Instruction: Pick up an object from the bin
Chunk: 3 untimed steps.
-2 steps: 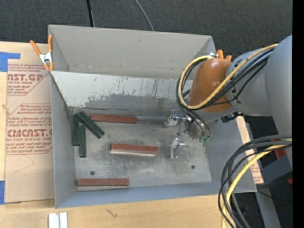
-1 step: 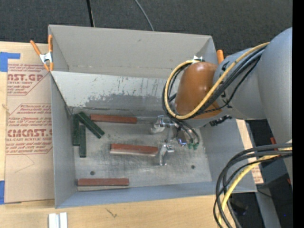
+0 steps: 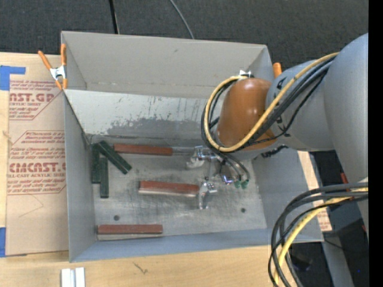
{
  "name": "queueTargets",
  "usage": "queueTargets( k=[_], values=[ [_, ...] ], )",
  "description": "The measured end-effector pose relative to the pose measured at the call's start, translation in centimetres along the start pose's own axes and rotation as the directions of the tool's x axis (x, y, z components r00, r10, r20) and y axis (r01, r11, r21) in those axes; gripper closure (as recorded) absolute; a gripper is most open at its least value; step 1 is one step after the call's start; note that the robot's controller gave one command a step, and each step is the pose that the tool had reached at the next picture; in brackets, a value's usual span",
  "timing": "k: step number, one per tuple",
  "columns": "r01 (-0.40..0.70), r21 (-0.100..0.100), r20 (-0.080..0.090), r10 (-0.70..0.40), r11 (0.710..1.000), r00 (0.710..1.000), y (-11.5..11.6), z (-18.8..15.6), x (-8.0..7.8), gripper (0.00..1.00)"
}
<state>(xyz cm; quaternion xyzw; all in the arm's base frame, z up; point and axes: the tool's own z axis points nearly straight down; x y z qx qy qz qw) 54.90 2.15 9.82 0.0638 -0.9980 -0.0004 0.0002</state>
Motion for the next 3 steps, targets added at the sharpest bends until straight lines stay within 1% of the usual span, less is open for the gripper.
queueTargets(
  k=[1, 2, 3],
  values=[
    [0.012, 0.000, 0.003, -0.012, 1.000, 1.000, 5.54, -0.29, -0.76, 1.00],
    [0.011, 0.001, 0.002, -0.011, 1.000, 1.000, 5.47, -0.24, -0.72, 0.00],
    [0.012, 0.001, 0.002, -0.012, 1.000, 1.000, 5.47, -0.28, -0.74, 1.00]
  ],
)
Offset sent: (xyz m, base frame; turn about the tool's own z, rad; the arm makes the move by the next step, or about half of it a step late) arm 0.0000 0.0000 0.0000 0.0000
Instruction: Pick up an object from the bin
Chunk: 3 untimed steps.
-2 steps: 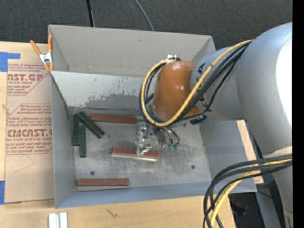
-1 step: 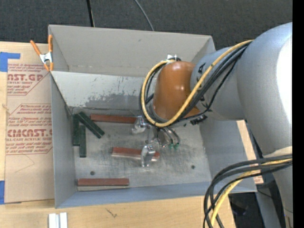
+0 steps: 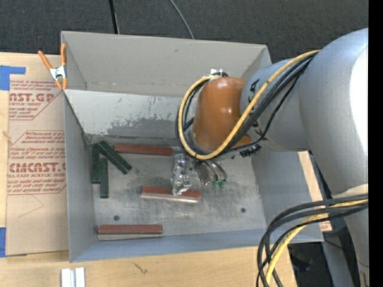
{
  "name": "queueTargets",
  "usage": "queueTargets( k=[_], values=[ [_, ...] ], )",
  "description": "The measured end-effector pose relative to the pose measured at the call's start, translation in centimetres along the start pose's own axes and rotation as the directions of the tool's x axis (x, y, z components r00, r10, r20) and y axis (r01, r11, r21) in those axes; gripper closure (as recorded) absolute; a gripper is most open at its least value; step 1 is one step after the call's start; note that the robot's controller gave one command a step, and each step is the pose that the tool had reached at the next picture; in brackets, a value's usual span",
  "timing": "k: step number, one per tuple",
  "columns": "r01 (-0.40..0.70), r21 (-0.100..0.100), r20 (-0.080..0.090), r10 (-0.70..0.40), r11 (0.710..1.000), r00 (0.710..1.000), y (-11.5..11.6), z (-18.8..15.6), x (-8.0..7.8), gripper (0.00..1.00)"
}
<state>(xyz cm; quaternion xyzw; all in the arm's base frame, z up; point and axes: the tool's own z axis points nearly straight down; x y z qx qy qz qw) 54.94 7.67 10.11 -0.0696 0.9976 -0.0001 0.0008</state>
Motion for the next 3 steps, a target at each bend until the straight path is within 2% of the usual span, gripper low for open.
queueTargets(
  k=[1, 2, 3],
  values=[
    [0.000, 0.000, 0.000, 0.000, 1.000, 1.000, 0.00, 0.03, 0.02, 0.00],
    [0.000, 0.000, 0.000, 0.000, 1.000, 1.000, 0.00, 0.00, 0.00, 1.00],
    [0.000, 0.000, 0.000, 0.000, 1.000, 1.000, 0.00, 0.03, 0.02, 0.00]
  ],
)
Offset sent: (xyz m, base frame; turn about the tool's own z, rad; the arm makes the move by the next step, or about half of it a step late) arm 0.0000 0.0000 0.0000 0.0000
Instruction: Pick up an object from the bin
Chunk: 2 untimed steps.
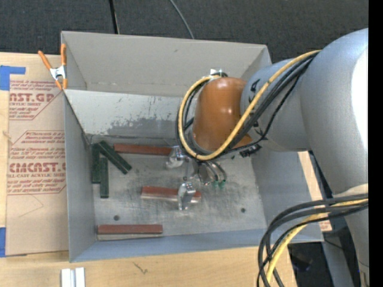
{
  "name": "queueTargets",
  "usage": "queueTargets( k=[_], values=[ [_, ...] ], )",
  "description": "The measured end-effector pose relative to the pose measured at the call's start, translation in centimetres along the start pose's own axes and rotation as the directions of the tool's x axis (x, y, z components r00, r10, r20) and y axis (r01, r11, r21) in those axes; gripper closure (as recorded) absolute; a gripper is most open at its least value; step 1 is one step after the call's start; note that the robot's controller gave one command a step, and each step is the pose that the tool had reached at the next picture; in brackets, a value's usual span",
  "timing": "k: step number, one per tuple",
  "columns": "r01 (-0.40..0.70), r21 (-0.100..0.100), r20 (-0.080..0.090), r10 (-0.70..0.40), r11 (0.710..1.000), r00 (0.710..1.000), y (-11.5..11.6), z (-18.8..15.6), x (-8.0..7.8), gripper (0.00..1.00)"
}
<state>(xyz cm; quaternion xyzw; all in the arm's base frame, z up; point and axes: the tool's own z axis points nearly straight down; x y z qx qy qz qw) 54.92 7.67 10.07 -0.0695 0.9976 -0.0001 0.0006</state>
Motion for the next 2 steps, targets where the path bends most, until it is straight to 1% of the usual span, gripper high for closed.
queueTargets(
  k=[1, 2],
  values=[
    [0.000, 0.000, 0.000, 0.000, 1.000, 1.000, 0.00, -0.03, -0.02, 1.00],
    [0.000, 0.000, 0.000, 0.000, 1.000, 1.000, 0.00, 0.00, 0.00, 0.00]
  ],
)
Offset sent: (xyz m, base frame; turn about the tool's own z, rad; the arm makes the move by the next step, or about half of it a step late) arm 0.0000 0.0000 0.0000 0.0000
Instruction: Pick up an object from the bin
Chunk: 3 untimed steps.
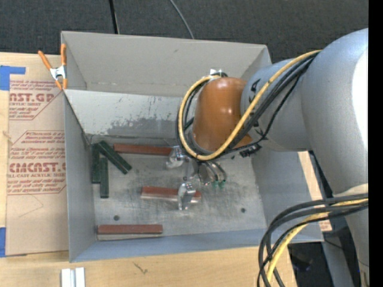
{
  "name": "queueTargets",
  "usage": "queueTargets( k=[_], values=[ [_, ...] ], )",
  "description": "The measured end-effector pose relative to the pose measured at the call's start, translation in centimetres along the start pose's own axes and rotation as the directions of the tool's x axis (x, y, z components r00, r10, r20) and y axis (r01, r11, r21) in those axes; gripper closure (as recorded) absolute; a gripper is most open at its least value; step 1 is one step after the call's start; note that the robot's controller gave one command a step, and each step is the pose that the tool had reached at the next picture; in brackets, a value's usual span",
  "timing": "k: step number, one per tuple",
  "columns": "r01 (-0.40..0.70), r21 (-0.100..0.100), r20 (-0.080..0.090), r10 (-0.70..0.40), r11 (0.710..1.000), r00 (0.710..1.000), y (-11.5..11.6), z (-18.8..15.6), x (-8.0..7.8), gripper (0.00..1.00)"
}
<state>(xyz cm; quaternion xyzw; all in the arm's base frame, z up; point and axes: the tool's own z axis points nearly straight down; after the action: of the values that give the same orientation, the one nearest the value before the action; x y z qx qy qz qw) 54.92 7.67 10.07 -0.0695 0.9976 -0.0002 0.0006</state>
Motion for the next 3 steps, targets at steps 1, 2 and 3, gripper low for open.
queueTargets(
  k=[1, 2, 3],
  values=[
    [0.000, 0.000, 0.000, 0.000, 1.000, 1.000, 0.00, -0.03, -0.02, 1.00],
    [0.000, 0.000, 0.000, 0.000, 1.000, 1.000, 0.00, 0.00, 0.00, 0.00],
    [0.000, 0.000, 0.000, 0.000, 1.000, 1.000, 0.00, -0.03, -0.01, 1.00]
  ],
)
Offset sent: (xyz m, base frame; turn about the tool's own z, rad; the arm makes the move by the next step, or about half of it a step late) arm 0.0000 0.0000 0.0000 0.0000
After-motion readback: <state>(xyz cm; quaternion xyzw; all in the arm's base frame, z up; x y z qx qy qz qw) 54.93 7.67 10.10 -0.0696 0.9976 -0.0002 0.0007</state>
